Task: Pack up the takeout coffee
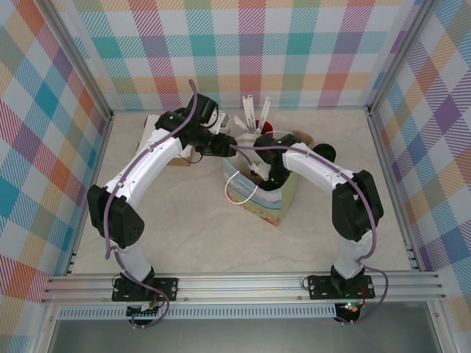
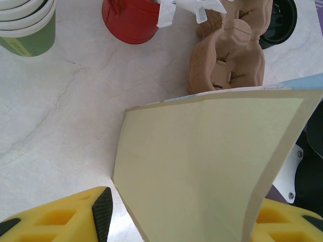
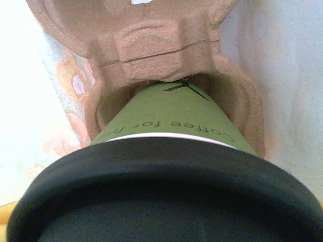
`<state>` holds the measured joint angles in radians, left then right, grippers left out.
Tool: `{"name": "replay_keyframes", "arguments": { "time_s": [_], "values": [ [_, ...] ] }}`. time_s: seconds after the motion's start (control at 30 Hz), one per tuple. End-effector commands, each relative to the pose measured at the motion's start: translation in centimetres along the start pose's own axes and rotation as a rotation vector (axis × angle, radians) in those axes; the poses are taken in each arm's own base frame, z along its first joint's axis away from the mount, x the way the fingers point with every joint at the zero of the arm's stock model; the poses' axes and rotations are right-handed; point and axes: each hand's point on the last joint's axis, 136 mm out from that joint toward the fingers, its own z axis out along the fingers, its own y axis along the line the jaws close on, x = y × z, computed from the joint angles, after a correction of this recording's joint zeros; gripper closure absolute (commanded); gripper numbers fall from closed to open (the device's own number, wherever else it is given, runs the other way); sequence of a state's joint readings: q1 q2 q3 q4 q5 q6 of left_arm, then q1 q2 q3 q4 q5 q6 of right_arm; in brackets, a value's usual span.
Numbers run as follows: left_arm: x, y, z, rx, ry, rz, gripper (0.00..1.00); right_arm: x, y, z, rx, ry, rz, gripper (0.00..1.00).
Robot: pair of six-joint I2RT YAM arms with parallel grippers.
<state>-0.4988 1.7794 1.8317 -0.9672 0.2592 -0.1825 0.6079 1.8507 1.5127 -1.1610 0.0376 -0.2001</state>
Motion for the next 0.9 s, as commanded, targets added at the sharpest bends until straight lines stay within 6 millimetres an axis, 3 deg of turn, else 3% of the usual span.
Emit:
{"name": "replay_keyframes", "arguments": {
  "time_s": [0.0,0.4,0.87],
  "values": [
    [-0.55,0.24,-0.49,-0.007,-0.01,-0.003,0.45,0.0,0.09,1.55,-0.031,0.02,-0.01,0.16],
    [-0.51,0.27,-0.57,-0.008,-0.01,-0.004,0.45,0.39,0.13,2.49,-0.046,0.042,-0.003,0.16],
    [-0.5,0.22,-0.45,-0.005,-0.008,-0.005,0.45,0.17,0.38,1.7,-0.065,0.019,0.008,0.15]
  ]
}}
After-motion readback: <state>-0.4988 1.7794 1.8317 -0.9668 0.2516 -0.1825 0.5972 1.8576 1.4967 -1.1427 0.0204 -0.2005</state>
